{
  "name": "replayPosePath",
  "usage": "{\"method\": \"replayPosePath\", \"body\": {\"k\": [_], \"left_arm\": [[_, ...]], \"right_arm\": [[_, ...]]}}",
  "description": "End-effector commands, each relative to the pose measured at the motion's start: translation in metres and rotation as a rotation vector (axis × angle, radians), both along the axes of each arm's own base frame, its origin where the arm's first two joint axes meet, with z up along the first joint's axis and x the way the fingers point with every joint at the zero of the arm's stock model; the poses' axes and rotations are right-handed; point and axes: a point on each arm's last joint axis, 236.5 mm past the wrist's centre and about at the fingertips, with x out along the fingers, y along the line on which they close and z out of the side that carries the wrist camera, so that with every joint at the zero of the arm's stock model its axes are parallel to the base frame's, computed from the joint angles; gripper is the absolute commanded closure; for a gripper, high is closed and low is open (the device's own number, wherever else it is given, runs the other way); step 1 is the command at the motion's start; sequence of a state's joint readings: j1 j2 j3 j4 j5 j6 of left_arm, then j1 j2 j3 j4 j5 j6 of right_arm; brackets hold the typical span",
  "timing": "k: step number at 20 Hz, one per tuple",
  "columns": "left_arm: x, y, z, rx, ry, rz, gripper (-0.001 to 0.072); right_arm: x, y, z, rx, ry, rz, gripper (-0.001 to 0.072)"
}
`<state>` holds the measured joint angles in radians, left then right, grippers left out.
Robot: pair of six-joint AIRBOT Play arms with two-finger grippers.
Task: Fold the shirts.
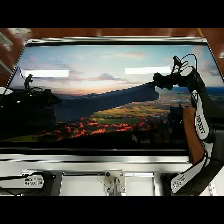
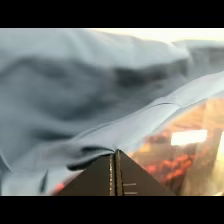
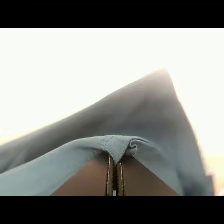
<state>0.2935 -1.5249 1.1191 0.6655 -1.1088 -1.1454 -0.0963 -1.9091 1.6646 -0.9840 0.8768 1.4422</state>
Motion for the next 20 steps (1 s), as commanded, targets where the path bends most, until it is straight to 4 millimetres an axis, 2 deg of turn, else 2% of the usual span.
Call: {"method": "replayPosePath", "body": {"k": [1, 3, 4, 5, 6, 7, 8, 10, 12, 14, 15, 19, 20], "left_arm": [[0.010, 0.005, -0.044, -0.038, 0.105, 0.024, 0.0672], [0.010, 0.006, -0.060, -0.049, 0.141, 0.028, 0.0671], [0.011, 0.004, -0.063, -0.061, 0.148, 0.029, 0.0668], [0.012, 0.002, -0.063, -0.074, 0.151, 0.034, 0.0595], [0.012, 0.003, -0.062, -0.074, 0.150, 0.035, 0.0365], [0.011, 0.005, -0.059, -0.081, 0.150, 0.027, 0.0186], [0.010, 0.008, -0.053, -0.092, 0.150, 0.020, 0.0164], [0.008, 0.016, -0.038, -0.123, 0.149, -0.003, 0.0169], [0.004, 0.018, -0.021, -0.151, 0.147, -0.046, 0.0170], [0.005, 0.013, -0.008, -0.154, 0.129, -0.075, 0.0170], [0.007, 0.009, -0.002, -0.159, 0.113, -0.078, 0.0171], [0.013, -0.024, 0.006, -0.170, 0.082, -0.120, 0.0190], [0.015, -0.033, 0.005, -0.161, 0.075, -0.130, 0.0190]], "right_arm": [[0.016, -0.003, -0.020, -0.014, -0.005, -0.032, 0.0646], [0.017, -0.001, -0.031, -0.011, 0.005, -0.035, 0.0644], [0.016, 0.002, -0.036, -0.012, 0.013, -0.029, 0.0600], [0.016, 0.005, -0.037, -0.012, 0.015, -0.023, 0.0436], [0.016, 0.008, -0.037, -0.020, 0.008, -0.007, 0.0211], [0.016, 0.007, -0.032, -0.033, -0.005, 0.010, 0.0096], [0.016, -0.001, -0.025, -0.057, -0.022, 0.023, 0.0078], [0.010, -0.027, -0.018, -0.078, 0.001, -0.016, 0.0077], [-0.006, -0.042, -0.028, -0.011, 0.100, -0.067, 0.0077], [-0.024, -0.034, -0.044, 0.056, 0.196, -0.047, 0.0077], [-0.030, -0.023, -0.052, 0.094, 0.231, -0.035, 0.0077], [-0.029, 0.025, -0.060, 0.268, 0.271, -0.027, 0.0082], [-0.028, 0.031, -0.060, 0.279, 0.272, -0.022, 0.0204]]}}
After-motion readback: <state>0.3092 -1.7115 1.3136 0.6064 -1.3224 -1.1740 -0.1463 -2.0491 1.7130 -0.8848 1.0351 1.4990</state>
